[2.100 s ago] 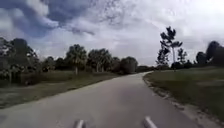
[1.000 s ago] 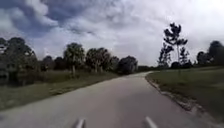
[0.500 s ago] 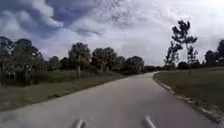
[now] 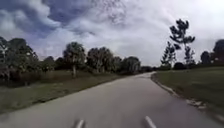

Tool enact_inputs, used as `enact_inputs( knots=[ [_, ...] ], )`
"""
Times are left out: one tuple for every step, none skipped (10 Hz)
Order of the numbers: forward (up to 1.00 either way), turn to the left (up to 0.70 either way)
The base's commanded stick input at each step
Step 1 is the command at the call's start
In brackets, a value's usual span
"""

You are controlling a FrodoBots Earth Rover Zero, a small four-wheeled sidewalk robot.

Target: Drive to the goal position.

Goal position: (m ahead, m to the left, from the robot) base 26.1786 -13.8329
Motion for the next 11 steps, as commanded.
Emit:
enact_inputs(
  knots=[
    [0.69,0.03],
    [0.69,0.03],
    [0.69,0.03],
    [0.69,0.03],
    [0.69,0.03],
    [0.69,0.03],
    [0.69,0.03],
    [0.69,0.03],
    [0.69,0.03],
    [0.69,0.03],
    [0.69,0.03]
  ],
)
